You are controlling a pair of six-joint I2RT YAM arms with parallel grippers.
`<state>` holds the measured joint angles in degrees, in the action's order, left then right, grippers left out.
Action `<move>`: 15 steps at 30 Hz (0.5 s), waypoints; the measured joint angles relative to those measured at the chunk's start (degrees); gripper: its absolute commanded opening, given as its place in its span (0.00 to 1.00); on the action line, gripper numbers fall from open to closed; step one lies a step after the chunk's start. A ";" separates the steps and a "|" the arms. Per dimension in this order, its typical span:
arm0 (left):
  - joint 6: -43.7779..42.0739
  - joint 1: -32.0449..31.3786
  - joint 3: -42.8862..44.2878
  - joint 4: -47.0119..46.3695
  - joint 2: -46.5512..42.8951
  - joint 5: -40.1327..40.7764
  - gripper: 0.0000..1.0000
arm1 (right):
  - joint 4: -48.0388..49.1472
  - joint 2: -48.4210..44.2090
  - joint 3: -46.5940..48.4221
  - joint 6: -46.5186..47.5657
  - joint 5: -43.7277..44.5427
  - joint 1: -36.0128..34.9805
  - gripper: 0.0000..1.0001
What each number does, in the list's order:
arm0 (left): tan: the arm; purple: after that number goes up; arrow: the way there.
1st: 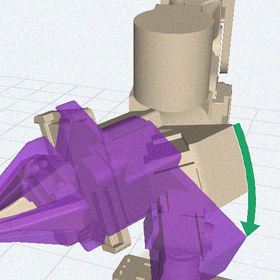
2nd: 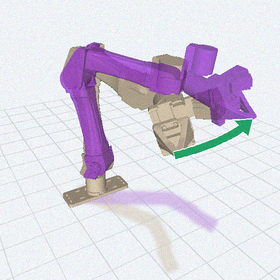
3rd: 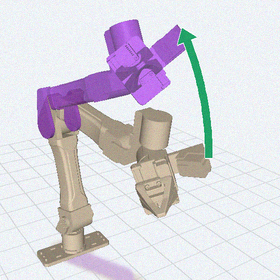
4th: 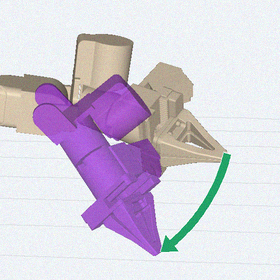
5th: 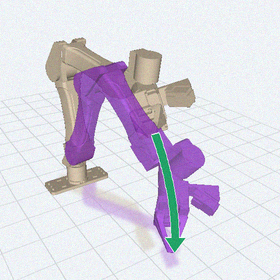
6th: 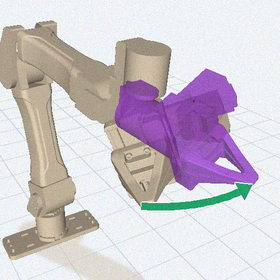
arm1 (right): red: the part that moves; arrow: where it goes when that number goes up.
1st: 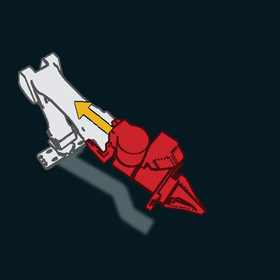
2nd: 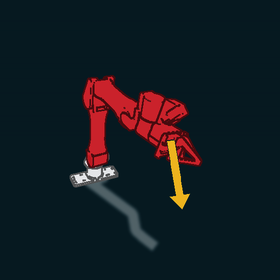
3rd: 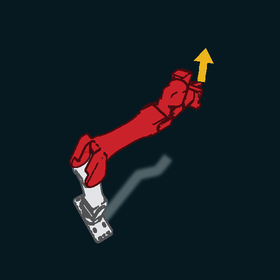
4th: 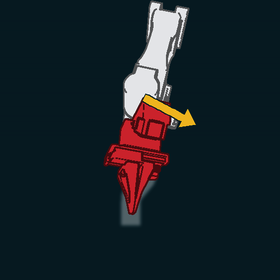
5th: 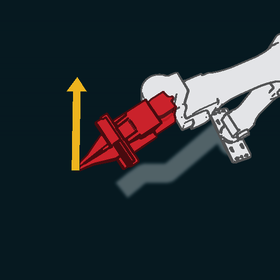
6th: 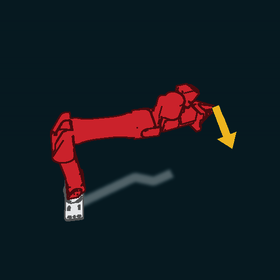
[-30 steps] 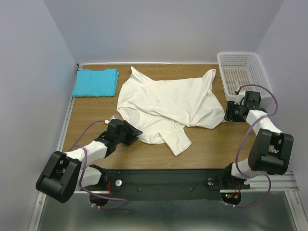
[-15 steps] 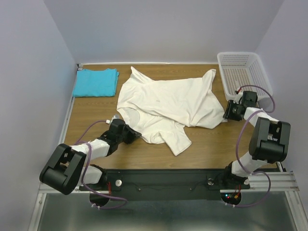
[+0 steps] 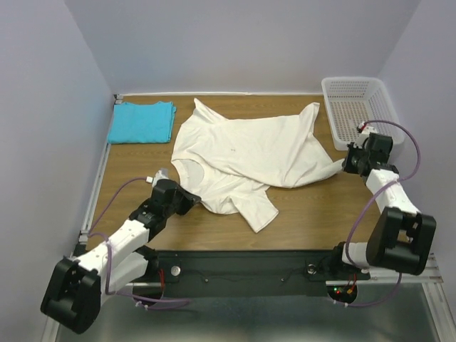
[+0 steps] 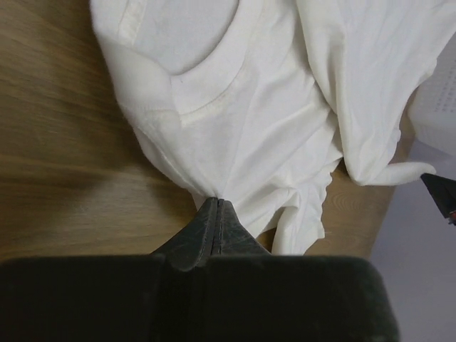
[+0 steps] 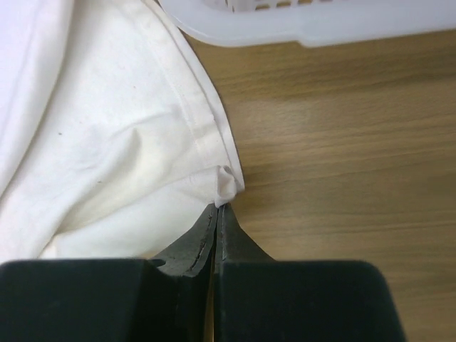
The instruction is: Fold and stack the t-shirts
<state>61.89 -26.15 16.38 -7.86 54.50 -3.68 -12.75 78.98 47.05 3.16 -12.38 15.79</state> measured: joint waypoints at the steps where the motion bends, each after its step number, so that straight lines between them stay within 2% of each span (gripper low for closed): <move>1: -0.42 0.11 0.17 2.47 -2.12 0.81 0.00 | -0.48 -1.92 -0.13 0.59 0.39 0.00 0.01; 8: -3.15 4.04 2.93 17.79 -14.10 2.45 0.00 | -8.55 -14.69 -0.39 11.02 1.36 0.07 0.01; 15: -5.79 7.43 8.96 27.45 -15.21 -0.37 0.00 | -17.68 -22.73 -3.56 24.13 4.11 0.26 0.00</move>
<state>56.10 -18.72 25.34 19.59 39.29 -4.05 -30.44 56.25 43.48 27.29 -8.27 16.05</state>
